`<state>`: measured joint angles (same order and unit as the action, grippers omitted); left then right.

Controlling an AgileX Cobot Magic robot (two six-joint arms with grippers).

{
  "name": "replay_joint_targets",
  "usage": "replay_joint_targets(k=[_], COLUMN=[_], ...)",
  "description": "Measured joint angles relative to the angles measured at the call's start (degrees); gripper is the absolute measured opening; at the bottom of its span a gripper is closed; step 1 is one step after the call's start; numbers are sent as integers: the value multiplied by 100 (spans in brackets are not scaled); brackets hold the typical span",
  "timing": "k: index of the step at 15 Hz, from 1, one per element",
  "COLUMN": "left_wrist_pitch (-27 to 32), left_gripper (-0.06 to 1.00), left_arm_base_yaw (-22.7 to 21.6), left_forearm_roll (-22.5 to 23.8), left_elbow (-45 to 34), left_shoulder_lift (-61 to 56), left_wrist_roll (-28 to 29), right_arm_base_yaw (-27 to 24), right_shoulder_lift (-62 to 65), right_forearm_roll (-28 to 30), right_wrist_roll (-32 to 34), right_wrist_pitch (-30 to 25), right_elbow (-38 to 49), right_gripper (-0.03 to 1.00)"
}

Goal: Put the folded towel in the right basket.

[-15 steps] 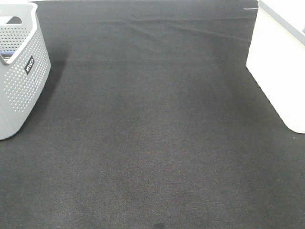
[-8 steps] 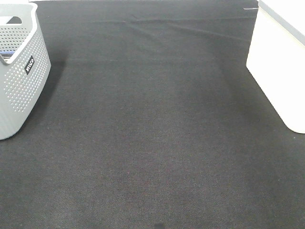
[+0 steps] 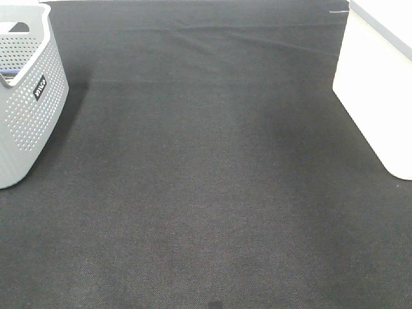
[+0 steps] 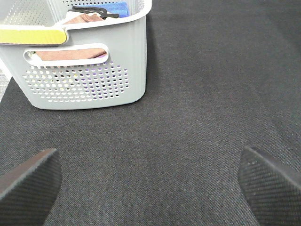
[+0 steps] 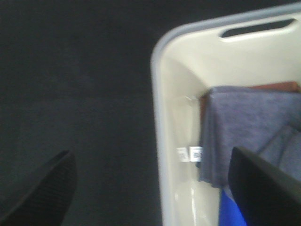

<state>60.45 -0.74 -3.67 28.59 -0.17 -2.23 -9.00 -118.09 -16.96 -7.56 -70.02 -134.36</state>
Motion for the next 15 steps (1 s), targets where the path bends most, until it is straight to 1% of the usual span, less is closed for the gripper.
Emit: replay_joint_targets(k=[2, 3, 4, 6, 10, 14, 15], left_wrist_pitch=[0, 0, 0, 0, 0, 0, 0], left_gripper=[97, 97, 97, 97, 97, 97, 97], left_arm_base_yaw=[0, 0, 0, 0, 0, 0, 0], left_forearm_roll=[0, 0, 0, 0, 0, 0, 0], left_elbow=[0, 0, 0, 0, 0, 0, 0], left_shoulder_lift=[0, 0, 0, 0, 0, 0, 0], left_wrist_roll=[0, 0, 0, 0, 0, 0, 0], right_arm_base_yaw=[458, 791, 991, 1238, 1278, 1278, 1278], right_shoulder_lift=[332, 705, 974, 1633, 3111, 4807, 5197], right_forearm_roll=[149, 206, 292, 584, 968, 974, 974], right_wrist_roll=[11, 17, 17, 126, 395, 435, 435], right_wrist_pitch=[0, 0, 0, 0, 11, 17, 17], right_elbow=[109, 481, 848, 1851, 4395, 7024, 7557], right_gripper=[82, 82, 82, 82, 82, 82, 82])
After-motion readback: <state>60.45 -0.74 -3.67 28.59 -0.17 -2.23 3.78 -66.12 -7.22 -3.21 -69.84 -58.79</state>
